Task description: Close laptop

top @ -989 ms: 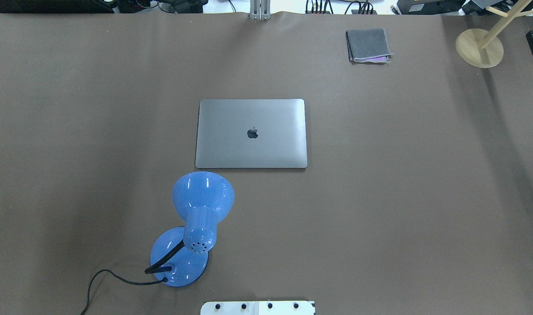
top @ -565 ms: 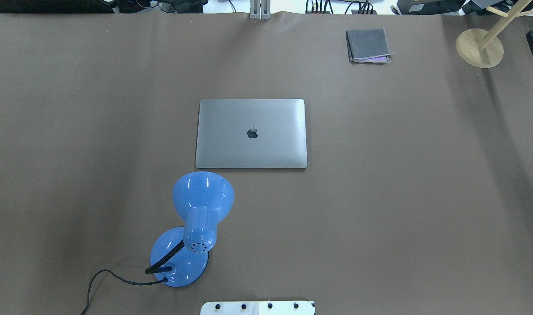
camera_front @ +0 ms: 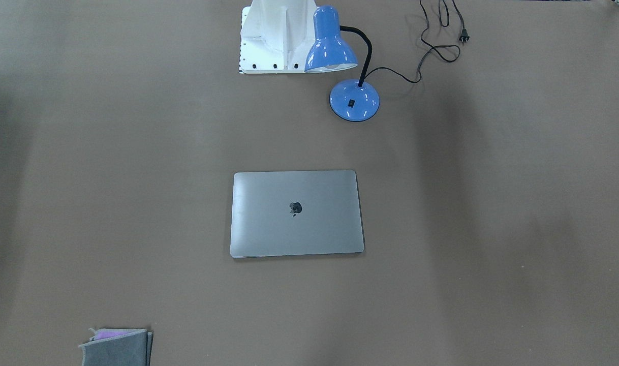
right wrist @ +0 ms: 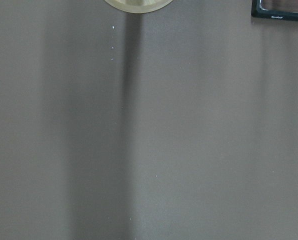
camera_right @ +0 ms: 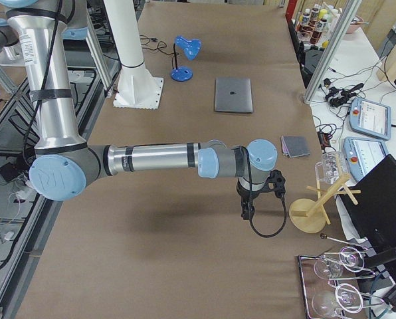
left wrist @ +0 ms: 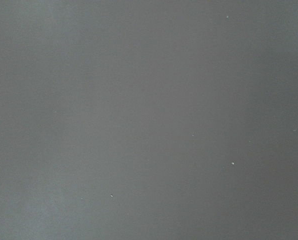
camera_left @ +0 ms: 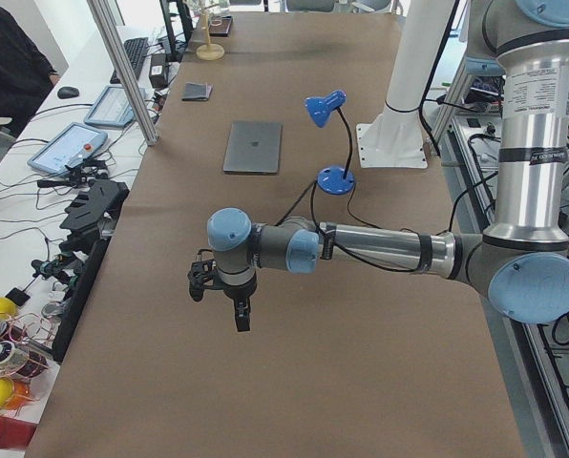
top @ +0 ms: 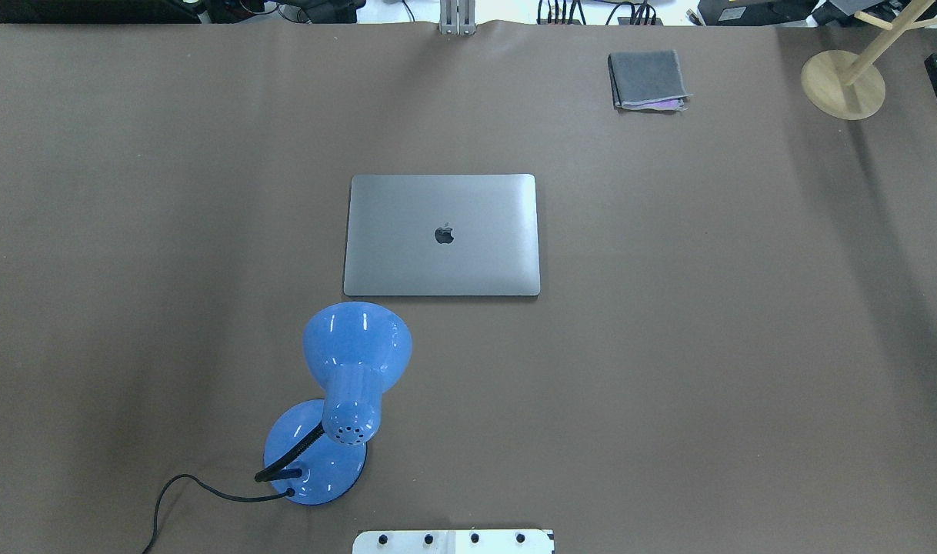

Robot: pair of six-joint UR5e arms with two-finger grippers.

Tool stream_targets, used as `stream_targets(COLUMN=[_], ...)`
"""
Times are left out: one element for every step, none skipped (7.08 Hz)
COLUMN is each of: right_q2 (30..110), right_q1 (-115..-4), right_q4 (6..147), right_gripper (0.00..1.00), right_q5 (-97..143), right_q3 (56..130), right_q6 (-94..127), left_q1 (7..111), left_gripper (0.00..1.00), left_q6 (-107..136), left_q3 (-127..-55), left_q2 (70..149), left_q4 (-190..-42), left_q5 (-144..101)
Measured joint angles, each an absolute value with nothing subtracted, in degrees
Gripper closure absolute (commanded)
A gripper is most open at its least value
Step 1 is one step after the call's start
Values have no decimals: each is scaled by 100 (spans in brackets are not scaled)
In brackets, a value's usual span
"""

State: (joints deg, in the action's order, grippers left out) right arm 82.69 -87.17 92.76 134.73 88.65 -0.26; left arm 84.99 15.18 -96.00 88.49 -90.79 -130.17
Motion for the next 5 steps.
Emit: stream_targets(right_q2=[8266, 8263, 8263, 8262, 8262], right_q1=[-8718, -8717, -8714, -8711, -8712], right_q4=[9274, 9273, 9273, 9272, 9273], right_gripper=[0, 0, 0, 0, 0], right_q5=[13476, 13479, 13481, 13482, 13482], right_q3=[8867, 8868, 8868, 8867, 8866], right_q6=[-26, -28, -32, -34, -35], left_q1=[8499, 8499, 8499, 8499, 8499], left_gripper=[1, 1, 1, 1, 1], left_q6=[1515, 1513, 1508, 1498, 1488], left_q3=[-9598, -9595, -9583, -9562, -9546], left_q2=[8850, 8853, 8859, 8866, 8872], left_q4=[-9079, -9079, -9079, -9081, -9085], left_q5=[-13017, -13017, -13017, -13017, -13017])
